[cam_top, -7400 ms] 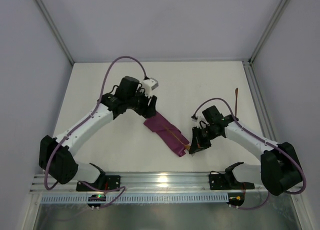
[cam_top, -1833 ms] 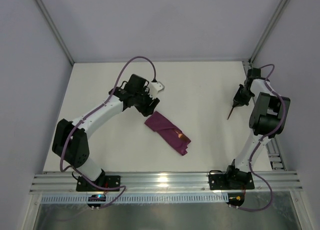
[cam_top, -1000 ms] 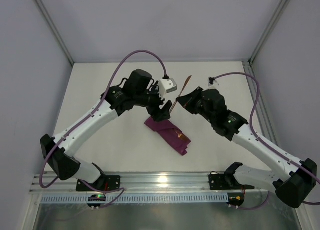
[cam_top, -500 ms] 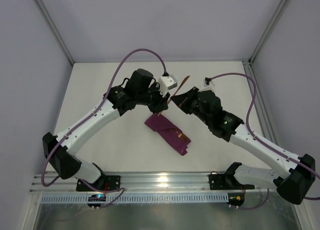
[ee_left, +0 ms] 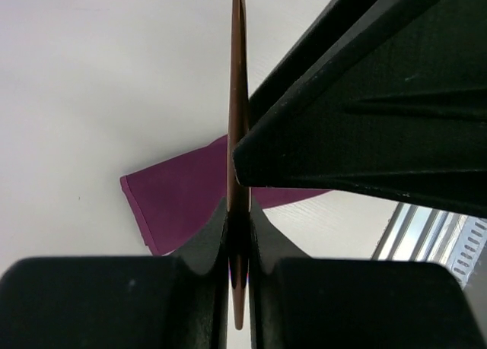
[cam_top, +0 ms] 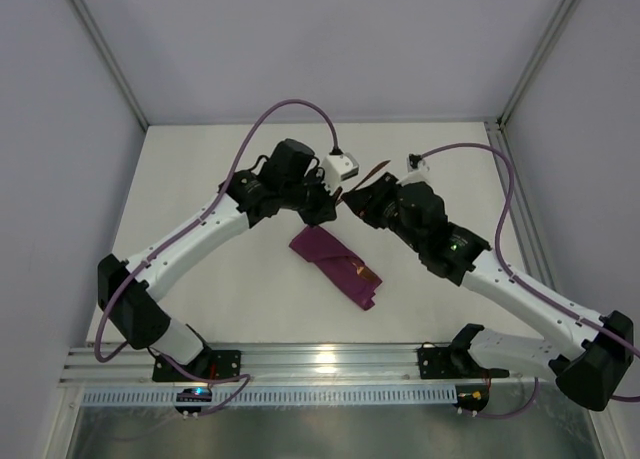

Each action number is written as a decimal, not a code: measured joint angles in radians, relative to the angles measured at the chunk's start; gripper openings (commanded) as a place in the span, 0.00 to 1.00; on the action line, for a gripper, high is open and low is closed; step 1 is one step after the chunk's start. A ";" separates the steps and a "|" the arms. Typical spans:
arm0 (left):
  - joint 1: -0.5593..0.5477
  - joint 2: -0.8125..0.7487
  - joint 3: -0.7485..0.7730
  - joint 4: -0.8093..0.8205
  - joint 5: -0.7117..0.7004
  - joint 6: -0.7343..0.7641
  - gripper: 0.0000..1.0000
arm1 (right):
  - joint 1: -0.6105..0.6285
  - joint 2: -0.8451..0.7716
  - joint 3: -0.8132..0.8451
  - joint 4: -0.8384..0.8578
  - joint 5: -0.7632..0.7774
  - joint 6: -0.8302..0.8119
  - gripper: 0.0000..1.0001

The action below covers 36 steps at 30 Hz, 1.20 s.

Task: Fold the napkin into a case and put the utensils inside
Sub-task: Pass from the right arm to the left, then pass from the left arm to the right

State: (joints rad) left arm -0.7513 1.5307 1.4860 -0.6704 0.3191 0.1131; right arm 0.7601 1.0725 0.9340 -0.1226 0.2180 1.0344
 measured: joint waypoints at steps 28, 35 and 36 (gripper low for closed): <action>0.119 0.081 -0.077 -0.486 0.467 0.338 0.00 | 0.048 -0.034 0.059 -0.326 -0.651 -1.924 0.48; 0.119 0.082 -0.077 -0.519 0.508 0.364 0.00 | 0.094 0.030 0.063 -0.383 -0.647 -2.026 0.48; 0.119 0.084 -0.077 -0.523 0.513 0.368 0.00 | 0.097 0.029 0.062 -0.377 -0.642 -2.028 0.48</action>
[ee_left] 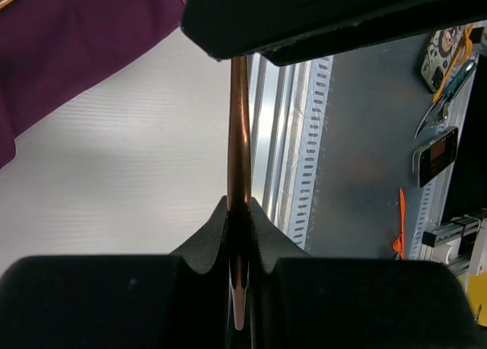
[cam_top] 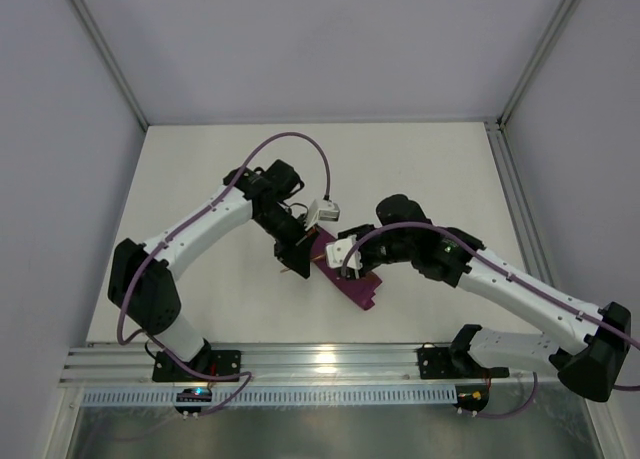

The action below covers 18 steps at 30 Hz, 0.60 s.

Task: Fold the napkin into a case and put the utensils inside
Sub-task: Pass from the left arm to the right

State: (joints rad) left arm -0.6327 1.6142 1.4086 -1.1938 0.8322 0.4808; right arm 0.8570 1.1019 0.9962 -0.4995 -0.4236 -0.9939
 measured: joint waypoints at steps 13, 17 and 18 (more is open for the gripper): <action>-0.002 0.010 0.001 -0.027 0.004 0.025 0.00 | 0.005 0.063 -0.025 0.056 0.104 0.009 0.23; 0.005 0.010 0.003 -0.021 -0.006 0.029 0.00 | 0.015 0.078 -0.031 0.018 0.110 0.016 0.03; 0.004 0.010 0.003 -0.019 -0.007 0.029 0.00 | 0.016 0.081 -0.031 0.012 0.115 0.021 0.03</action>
State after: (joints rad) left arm -0.6285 1.6241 1.4113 -1.2125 0.8253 0.5095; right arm 0.8734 1.1831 0.9649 -0.4877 -0.3084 -0.9730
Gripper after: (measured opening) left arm 0.077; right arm 0.094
